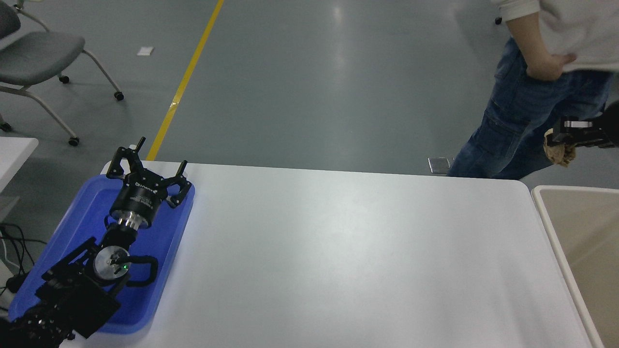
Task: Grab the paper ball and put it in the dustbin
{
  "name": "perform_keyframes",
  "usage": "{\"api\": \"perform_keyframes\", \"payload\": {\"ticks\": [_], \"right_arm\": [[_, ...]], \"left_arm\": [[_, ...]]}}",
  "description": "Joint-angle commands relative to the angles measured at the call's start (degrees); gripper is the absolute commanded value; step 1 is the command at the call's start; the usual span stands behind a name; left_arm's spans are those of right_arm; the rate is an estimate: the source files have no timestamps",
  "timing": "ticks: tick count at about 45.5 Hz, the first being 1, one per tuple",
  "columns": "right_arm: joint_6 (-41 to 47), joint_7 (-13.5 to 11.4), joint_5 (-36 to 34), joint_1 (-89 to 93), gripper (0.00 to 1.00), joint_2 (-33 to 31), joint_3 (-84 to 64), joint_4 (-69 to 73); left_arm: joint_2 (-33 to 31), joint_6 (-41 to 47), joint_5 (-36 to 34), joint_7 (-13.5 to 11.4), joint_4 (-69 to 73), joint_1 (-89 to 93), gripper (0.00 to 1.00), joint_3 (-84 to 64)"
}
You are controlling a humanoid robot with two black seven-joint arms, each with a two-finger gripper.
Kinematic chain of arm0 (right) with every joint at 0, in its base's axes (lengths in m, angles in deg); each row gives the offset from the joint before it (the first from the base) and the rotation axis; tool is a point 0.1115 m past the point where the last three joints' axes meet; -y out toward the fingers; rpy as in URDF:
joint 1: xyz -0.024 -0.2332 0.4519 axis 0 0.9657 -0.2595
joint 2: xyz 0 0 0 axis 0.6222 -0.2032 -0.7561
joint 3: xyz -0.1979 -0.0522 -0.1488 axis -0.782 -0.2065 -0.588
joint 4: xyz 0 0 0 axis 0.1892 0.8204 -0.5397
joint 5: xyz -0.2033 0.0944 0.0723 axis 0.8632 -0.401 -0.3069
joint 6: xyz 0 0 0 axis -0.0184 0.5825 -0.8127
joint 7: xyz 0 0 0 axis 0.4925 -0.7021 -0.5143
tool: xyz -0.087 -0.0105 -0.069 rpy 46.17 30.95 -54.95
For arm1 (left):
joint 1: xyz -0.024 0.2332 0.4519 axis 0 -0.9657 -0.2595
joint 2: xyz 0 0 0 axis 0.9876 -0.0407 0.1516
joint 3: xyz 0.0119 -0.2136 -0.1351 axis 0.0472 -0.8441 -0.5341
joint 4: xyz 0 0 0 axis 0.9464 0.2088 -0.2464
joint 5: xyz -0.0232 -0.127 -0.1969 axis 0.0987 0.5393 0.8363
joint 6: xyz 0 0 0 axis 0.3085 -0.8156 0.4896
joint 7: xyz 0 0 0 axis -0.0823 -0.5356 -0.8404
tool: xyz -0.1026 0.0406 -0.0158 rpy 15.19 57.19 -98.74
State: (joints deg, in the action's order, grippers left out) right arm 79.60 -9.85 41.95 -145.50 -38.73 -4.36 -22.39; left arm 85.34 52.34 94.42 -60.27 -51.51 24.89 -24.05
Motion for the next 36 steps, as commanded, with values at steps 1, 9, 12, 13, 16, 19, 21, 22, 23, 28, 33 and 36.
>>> {"api": "perform_keyframes", "payload": {"ticks": [1, 9, 12, 13, 16, 19, 21, 22, 23, 28, 33, 36], "right_arm": [[-0.61, -0.81, -10.38, 22.15, 0.00, -1.48, 4.23, -19.46], [-3.07, -2.48, -15.92, 37.79, 0.00, -1.39, 10.29, -29.49], [-5.35, -3.80, -17.06, 42.71, 0.00, -0.78, 14.68, -31.78], [-6.49, -4.32, -17.15, 44.12, 0.00, -0.60, 16.35, -32.30], [-9.92, -6.08, -17.15, 47.55, 0.00, 0.72, 21.62, -33.36], [-12.38, -7.58, -17.15, 50.37, 0.00, 1.86, 25.67, -33.54], [-13.44, -8.11, -17.15, 52.21, 0.00, 2.56, 27.43, -33.80], [-14.05, -8.20, -17.24, 53.44, 0.00, 3.35, 28.57, -33.89], [-14.41, -8.20, -17.24, 54.06, 0.00, 3.88, 29.10, -34.07], [-16.69, -8.29, -17.24, 56.61, 0.00, 6.25, 31.21, -34.42], [-18.89, -8.37, -17.24, 58.02, 0.00, 7.66, 33.15, -34.86], [-19.25, -8.37, -17.24, 58.29, 0.00, 8.01, 33.85, -34.86]], "left_arm": [[0.00, 0.01, 0.00, 0.00, 0.00, 0.00, 1.00, 0.00], [0.00, 0.01, 0.00, 0.00, 0.00, 0.00, 1.00, 0.00], [0.00, 0.01, 0.00, 0.00, 0.00, 0.00, 1.00, 0.00], [0.00, 0.01, 0.00, 0.00, 0.00, 0.00, 1.00, 0.00], [0.00, 0.01, 0.00, 0.00, 0.00, 0.00, 1.00, -0.09], [0.00, 0.01, 0.00, 0.00, 0.00, 0.00, 1.00, -0.09], [0.00, 0.01, 0.00, 0.00, 0.00, 0.00, 1.00, -0.09], [0.00, 0.01, 0.00, 0.00, 0.00, 0.00, 1.00, -0.09], [0.00, 0.01, 0.00, 0.00, 0.00, 0.00, 1.00, 0.00], [0.00, 0.01, 0.00, 0.00, 0.00, 0.00, 1.00, -0.09], [0.00, 0.01, 0.00, 0.00, 0.00, 0.00, 1.00, 0.00], [0.00, 0.01, 0.00, 0.09, 0.00, 0.00, 1.00, 0.00]]}}
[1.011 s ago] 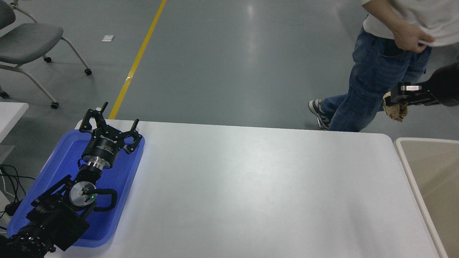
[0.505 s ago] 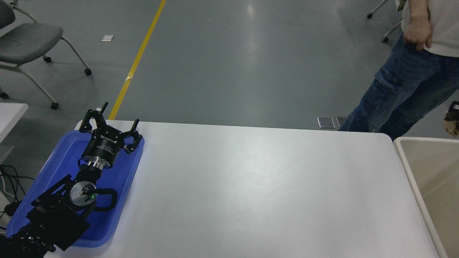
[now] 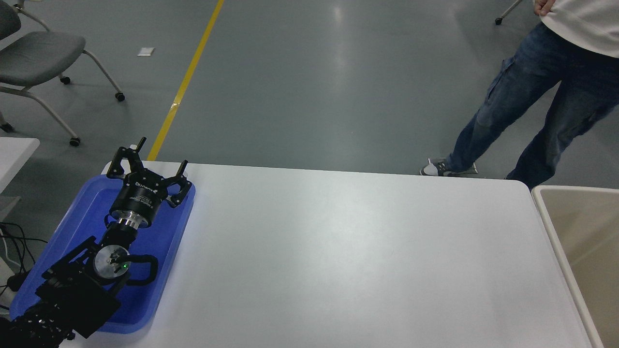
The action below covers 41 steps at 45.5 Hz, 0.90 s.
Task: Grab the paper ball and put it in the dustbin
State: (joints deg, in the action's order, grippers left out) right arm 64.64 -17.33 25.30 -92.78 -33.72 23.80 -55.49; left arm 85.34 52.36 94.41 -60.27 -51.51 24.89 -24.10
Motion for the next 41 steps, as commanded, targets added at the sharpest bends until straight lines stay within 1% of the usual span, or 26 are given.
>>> {"api": "perform_keyframes", "payload": {"ticks": [1, 4, 5, 7, 8, 11, 14, 15, 21, 34, 41], "right_arm": [[-4.29, -0.90, -0.59, 5.57, 0.00, 3.01, 5.87, -1.76], [-4.37, -0.90, -0.68, 5.49, 0.00, 3.10, 6.48, -1.76], [-4.55, -0.90, -0.68, 5.48, 0.08, 3.10, 6.57, -1.76], [-4.90, -0.90, -0.77, 5.22, 0.31, 3.01, 7.01, -1.84], [-4.99, -0.81, -0.77, 4.96, 0.39, 3.01, 7.27, -1.76], [-5.52, -0.81, -0.68, 4.87, 0.56, 2.83, 7.98, -1.84], [-6.13, -0.72, -0.68, 4.69, 0.84, 2.75, 8.15, -1.93], [-6.65, -0.72, -0.68, 4.61, 0.90, 2.83, 8.15, -1.93], [-9.47, -0.72, -0.59, 4.87, 0.99, 3.10, 8.24, -3.42], [-9.03, -0.72, -0.59, 3.29, 1.00, 3.71, 8.59, -3.51], [-9.21, -0.46, -0.68, 0.39, 1.00, 5.47, 8.94, -3.51]], "left_arm": [[0.00, -0.01, 0.01, 0.00, 0.00, 0.00, 1.00, 0.05], [0.00, -0.01, 0.01, 0.00, 0.00, 0.00, 1.00, 0.05], [0.00, -0.01, 0.01, 0.00, 0.00, 0.00, 1.00, 0.05], [0.00, -0.01, 0.01, 0.00, 0.00, 0.00, 1.00, 0.05], [0.00, -0.01, 0.01, 0.09, 0.00, 0.00, 1.00, 0.05], [0.00, -0.01, 0.01, 0.00, 0.00, 0.00, 1.00, 0.05], [0.00, -0.01, 0.01, 0.00, 0.00, 0.00, 1.00, 0.05], [0.00, -0.01, 0.01, 0.00, 0.00, 0.00, 1.00, -0.04], [0.00, -0.01, 0.01, 0.00, 0.00, 0.00, 1.00, -0.04], [0.00, -0.01, 0.01, 0.00, 0.00, 0.00, 1.00, 0.05], [0.00, -0.01, 0.01, 0.00, 0.00, 0.00, 1.00, 0.05]]}}
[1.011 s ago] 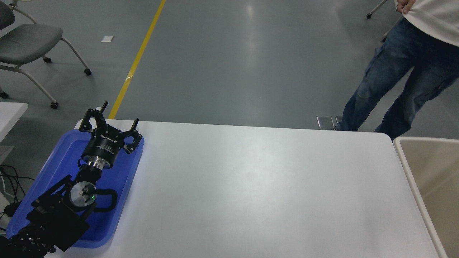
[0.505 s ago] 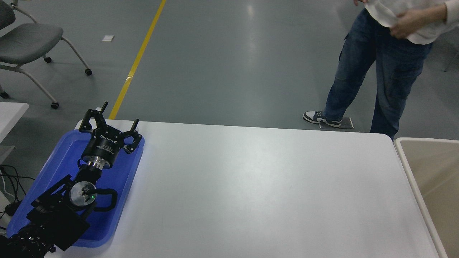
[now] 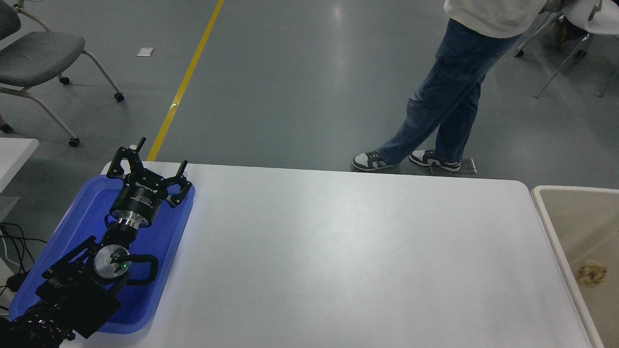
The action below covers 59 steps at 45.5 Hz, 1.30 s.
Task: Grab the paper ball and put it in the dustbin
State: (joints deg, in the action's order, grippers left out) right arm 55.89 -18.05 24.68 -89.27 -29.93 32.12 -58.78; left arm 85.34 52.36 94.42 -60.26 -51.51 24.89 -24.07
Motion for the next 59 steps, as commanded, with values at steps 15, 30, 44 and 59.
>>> {"api": "perform_keyframes", "payload": {"ticks": [15, 30, 44, 59], "right_arm": [[-0.03, 0.79, 0.11, -13.84, 1.00, 4.22, 38.46, 1.35], [1.29, 4.21, 1.08, -15.00, 1.00, -0.88, 67.22, 20.59], [1.38, 9.76, 12.93, -3.40, 1.00, 2.81, 97.38, 36.06], [1.73, 16.17, 19.80, 7.33, 1.00, 8.79, 107.41, 45.30]], "left_arm": [[0.00, 0.00, -0.01, -0.01, 0.00, 0.00, 1.00, 0.02], [0.00, 0.00, 0.00, -0.01, 0.00, 0.00, 1.00, 0.02], [0.00, 0.00, -0.09, -0.01, 0.00, 0.00, 1.00, 0.02], [0.00, 0.00, -0.09, -0.01, 0.00, 0.00, 1.00, 0.02]]}}
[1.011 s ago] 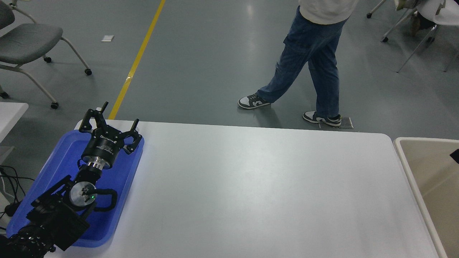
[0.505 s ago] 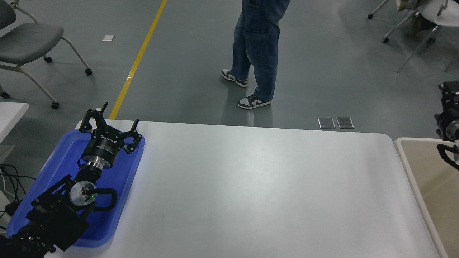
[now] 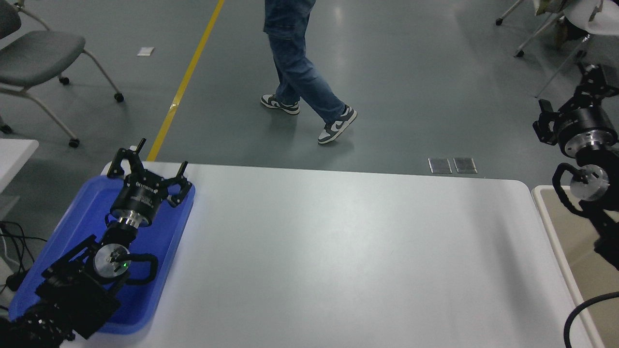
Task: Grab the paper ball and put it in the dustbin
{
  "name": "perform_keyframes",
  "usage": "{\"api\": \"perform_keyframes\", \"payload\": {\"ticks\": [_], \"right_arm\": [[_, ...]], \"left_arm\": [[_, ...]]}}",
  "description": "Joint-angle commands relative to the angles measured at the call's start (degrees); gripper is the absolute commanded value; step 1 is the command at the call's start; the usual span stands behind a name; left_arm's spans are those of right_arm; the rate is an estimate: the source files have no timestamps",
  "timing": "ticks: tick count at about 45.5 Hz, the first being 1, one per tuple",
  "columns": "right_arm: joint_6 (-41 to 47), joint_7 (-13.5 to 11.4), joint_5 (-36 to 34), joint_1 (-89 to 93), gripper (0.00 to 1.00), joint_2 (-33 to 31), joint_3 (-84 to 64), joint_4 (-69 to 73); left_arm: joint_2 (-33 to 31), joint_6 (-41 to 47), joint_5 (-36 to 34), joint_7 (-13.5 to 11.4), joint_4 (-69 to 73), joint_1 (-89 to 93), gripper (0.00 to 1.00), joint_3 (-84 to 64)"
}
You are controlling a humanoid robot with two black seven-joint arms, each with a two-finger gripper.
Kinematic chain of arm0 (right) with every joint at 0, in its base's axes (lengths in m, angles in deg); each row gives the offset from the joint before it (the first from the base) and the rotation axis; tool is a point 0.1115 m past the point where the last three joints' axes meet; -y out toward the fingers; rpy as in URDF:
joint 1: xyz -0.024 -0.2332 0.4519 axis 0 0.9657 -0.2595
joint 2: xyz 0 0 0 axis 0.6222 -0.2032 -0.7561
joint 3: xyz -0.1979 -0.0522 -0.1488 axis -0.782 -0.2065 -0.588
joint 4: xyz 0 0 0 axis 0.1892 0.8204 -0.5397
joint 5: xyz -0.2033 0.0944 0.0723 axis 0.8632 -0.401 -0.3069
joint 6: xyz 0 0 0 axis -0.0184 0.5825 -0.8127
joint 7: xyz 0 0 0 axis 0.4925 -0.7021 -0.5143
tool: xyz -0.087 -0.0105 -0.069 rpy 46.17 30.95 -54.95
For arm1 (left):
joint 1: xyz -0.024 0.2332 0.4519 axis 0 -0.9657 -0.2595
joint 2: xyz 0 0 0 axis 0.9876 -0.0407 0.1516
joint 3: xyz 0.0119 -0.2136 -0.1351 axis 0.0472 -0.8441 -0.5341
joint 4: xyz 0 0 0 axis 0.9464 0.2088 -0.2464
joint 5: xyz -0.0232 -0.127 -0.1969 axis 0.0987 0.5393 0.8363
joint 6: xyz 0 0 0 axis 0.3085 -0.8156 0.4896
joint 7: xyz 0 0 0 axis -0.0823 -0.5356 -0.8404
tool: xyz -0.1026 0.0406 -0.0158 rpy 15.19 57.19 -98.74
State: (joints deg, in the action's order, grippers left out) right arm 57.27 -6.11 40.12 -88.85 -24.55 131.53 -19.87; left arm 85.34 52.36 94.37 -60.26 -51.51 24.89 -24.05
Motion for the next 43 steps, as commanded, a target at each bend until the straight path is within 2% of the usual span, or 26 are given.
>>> {"api": "perform_keyframes", "payload": {"ticks": [1, 9, 21, 31, 43], "right_arm": [[0.44, 4.40, 4.36, 7.44, 1.00, 3.76, 8.01, 6.39], [0.62, 5.90, 4.36, 10.25, 1.00, 5.00, 6.43, 6.04], [0.62, 5.72, 4.18, 11.93, 1.00, 5.00, 4.93, 4.72], [0.62, 5.81, 3.75, 12.89, 1.00, 5.17, -2.54, 3.84], [0.35, 5.81, 3.22, 12.98, 1.00, 6.49, -0.52, 3.93]], "left_arm": [[0.00, 0.00, 0.05, 0.00, 0.00, 0.00, 1.00, 0.00], [0.00, 0.00, 0.05, 0.00, 0.00, 0.00, 1.00, 0.00], [0.00, 0.00, 0.05, 0.00, 0.00, 0.00, 1.00, 0.00], [0.00, 0.00, 0.05, 0.00, 0.00, 0.00, 1.00, 0.00], [0.00, 0.00, 0.05, 0.00, 0.00, 0.00, 1.00, 0.00]]}}
